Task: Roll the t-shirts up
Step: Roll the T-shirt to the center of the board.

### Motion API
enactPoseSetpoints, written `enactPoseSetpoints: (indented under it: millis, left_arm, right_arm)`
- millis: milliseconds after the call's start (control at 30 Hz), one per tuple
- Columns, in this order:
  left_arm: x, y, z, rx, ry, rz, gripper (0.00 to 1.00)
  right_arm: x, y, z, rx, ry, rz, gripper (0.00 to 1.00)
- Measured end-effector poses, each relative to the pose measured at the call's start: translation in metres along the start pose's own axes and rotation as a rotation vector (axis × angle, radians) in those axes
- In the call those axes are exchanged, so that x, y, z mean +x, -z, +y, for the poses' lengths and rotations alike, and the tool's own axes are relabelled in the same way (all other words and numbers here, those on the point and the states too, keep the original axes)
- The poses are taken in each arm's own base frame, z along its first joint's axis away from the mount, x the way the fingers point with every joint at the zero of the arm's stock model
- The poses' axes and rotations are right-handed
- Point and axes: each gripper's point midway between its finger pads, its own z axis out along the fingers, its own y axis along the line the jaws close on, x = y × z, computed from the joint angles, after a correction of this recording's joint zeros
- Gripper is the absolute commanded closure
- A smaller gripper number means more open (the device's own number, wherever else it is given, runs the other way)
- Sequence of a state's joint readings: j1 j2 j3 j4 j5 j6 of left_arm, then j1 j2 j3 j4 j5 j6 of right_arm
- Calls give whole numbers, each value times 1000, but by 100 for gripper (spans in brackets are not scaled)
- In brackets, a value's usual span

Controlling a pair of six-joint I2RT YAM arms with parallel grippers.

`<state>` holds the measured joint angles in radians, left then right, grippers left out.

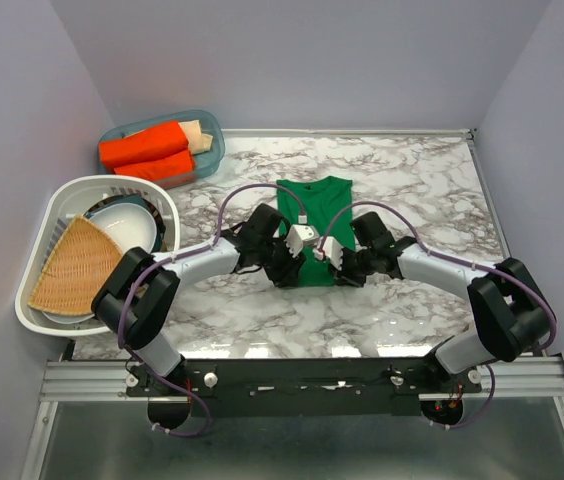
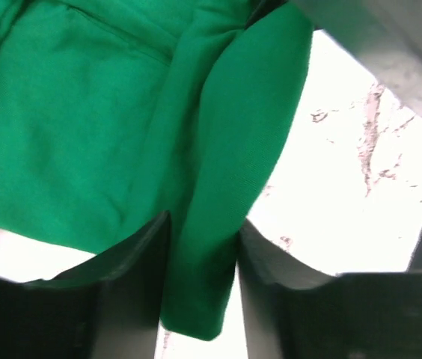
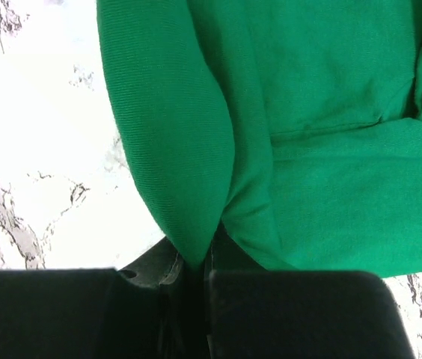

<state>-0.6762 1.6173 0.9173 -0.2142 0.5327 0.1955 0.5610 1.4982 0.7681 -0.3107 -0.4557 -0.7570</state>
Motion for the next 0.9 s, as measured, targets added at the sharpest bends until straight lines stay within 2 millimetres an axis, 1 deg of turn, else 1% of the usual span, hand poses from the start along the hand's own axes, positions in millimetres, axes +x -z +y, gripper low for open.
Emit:
enactPoseSetpoints:
  millis: [67,100,167,200,300,367,467,633,733,767,800,900]
  left_arm:
    - [1,0,-4,19,8,3,71]
    - [2,0,-5,26,9,4,77]
    - [2,0,-8,49,13,11,82]
    - [2,0,-10,63,16,17,92]
    - [-2,0,-12,130,25,35,100]
    - [-6,2,-12,191,40,52,100]
    - [-14,5,-7,273,55,74,100]
    - [-24,11,1,411,72,129,100]
    - [-24,11,8,474,113,163,100]
    - [-23,11,10,493,135,174,100]
    - [-24,10,13,505,148,177,100]
    - [-25,8,22,525,192,189,100]
  right_arm:
    - [0,0,1,-3,-3,0,85]
    - [0,0,1,-4,-4,0,85]
    - [1,0,2,-7,-10,3,85]
    - [1,1,2,-10,-13,6,85]
    - [1,4,1,-23,-35,13,85]
    - [1,5,0,-38,-52,15,86]
    - [-1,9,-5,-93,-87,11,86]
    - [-4,16,-7,-245,-132,4,87]
    - [-2,19,-10,-354,-180,7,89]
    - [-7,22,-11,-376,-180,2,89]
    - [-1,17,-12,-420,-214,11,88]
    - [0,16,-17,-510,-268,14,88]
